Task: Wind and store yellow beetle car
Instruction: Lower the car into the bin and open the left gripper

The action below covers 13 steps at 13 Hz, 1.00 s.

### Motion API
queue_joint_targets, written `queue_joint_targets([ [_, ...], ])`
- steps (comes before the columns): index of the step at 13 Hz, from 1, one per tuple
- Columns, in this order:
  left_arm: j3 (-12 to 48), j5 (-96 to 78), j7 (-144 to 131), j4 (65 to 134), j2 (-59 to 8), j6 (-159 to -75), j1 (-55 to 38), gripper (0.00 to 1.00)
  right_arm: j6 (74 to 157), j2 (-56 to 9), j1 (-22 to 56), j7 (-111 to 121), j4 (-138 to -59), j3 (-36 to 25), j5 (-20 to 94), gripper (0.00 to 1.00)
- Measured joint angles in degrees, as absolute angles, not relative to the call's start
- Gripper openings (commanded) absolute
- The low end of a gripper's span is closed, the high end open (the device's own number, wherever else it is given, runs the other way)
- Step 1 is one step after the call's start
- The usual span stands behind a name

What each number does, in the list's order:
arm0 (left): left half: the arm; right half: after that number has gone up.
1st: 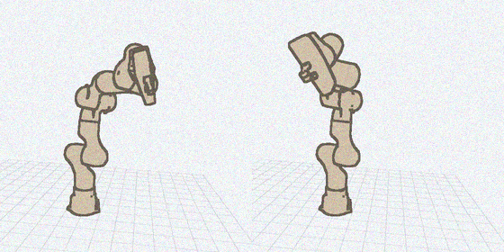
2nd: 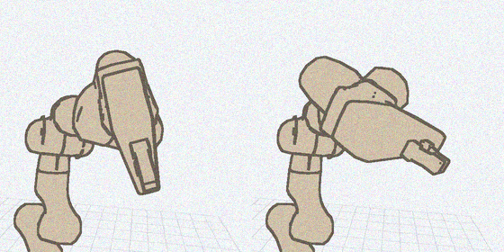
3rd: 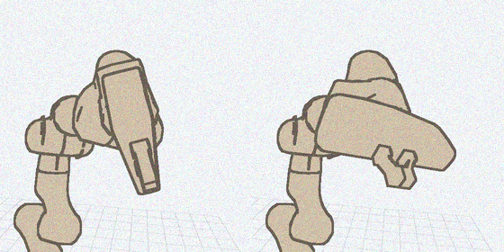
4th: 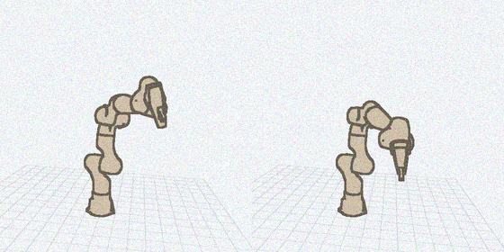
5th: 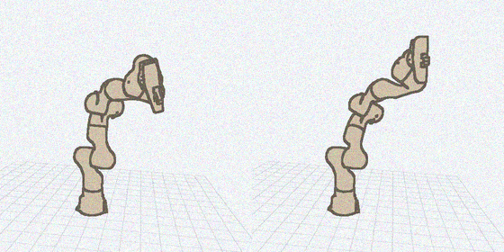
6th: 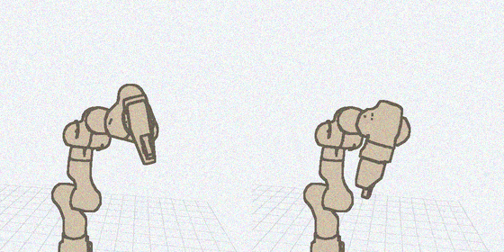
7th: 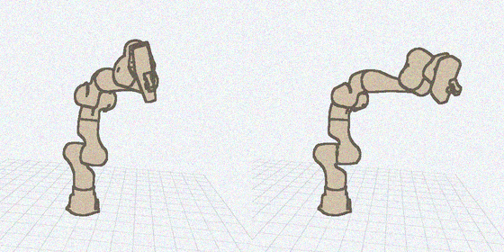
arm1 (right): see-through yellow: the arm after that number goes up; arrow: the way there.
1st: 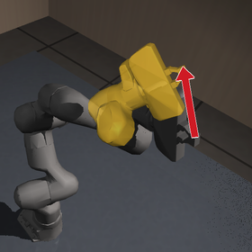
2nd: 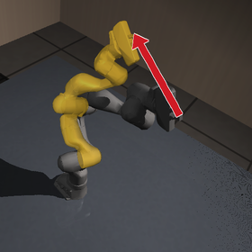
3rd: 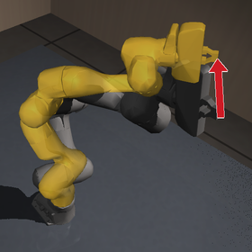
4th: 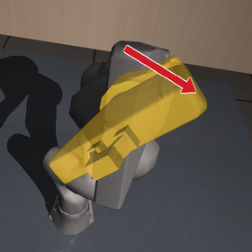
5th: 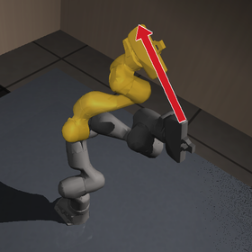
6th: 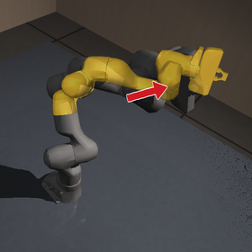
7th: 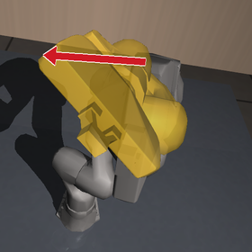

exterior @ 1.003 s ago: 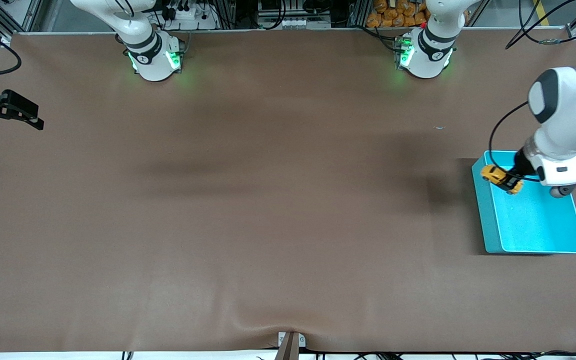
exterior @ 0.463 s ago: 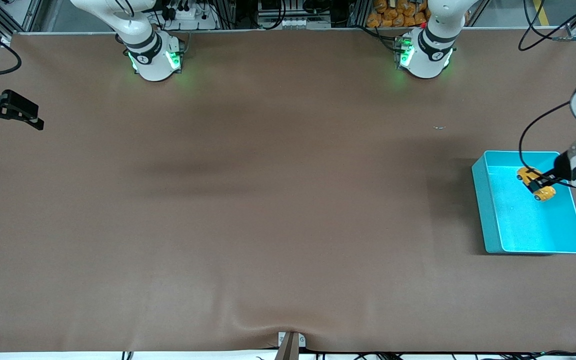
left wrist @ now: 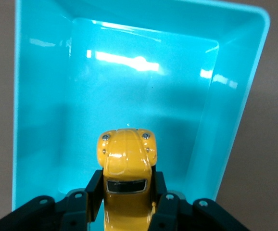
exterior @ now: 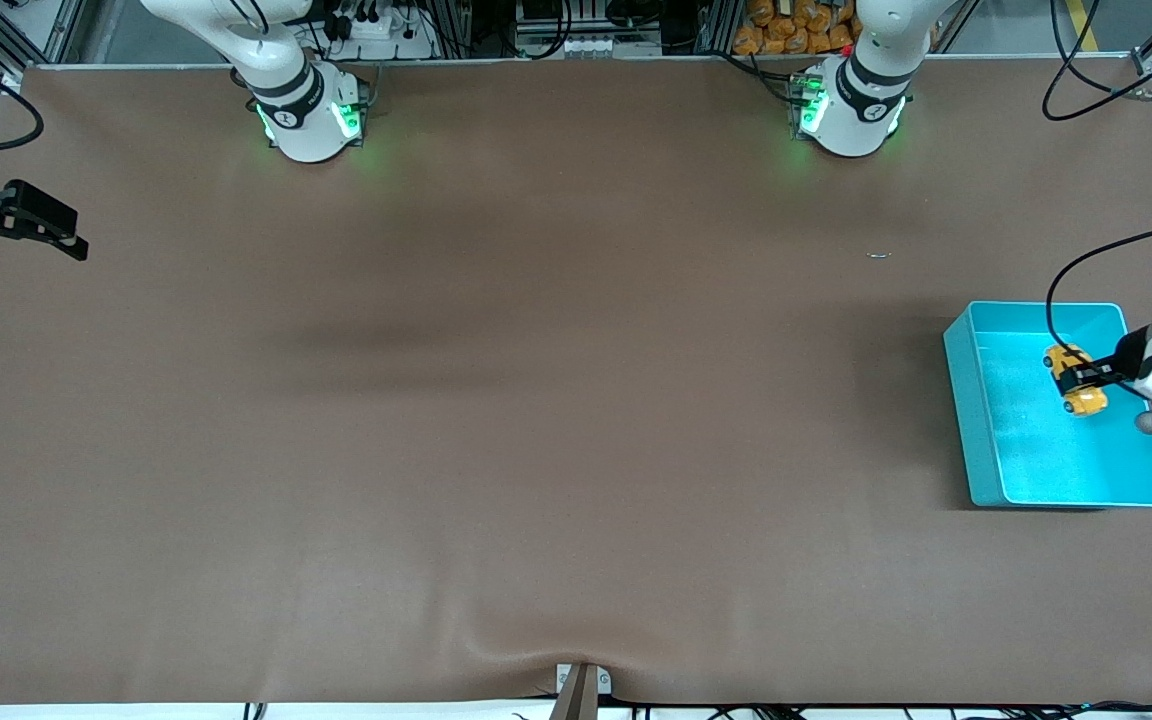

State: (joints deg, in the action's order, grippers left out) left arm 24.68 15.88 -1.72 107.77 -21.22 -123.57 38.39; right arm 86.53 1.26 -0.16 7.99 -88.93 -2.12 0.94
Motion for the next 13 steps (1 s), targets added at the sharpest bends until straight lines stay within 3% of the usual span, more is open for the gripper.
queue_joint_targets([
  [13,24.8,25.5,-1.1,106.9,-29.3,-127.3,38.5,0.00,86.8,1.3,-0.2,8.0,-89.1,-2.1,0.9,1.00],
])
